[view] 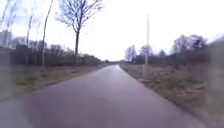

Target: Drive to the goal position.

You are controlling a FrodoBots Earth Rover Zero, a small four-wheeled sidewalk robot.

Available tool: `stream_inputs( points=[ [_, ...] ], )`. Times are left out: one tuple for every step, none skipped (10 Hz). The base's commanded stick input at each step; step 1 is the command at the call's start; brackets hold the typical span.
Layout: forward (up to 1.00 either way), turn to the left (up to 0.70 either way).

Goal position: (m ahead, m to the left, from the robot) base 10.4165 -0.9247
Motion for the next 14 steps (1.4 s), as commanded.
stream_inputs(
  points=[
    [1.0, 0.0],
    [1.0, 0.0],
    [1.0, 0.0],
    [1.0, 0.0],
    [1.0, 0.0],
    [1.0, -0.04],
    [1.0, -0.25],
    [1.0, -0.4],
    [1.0, -0.14],
    [1.0, 0.0],
    [1.0, 0.0],
    [1.0, 0.0],
    [1.0, 0.0],
    [1.0, 0.0]
  ],
)
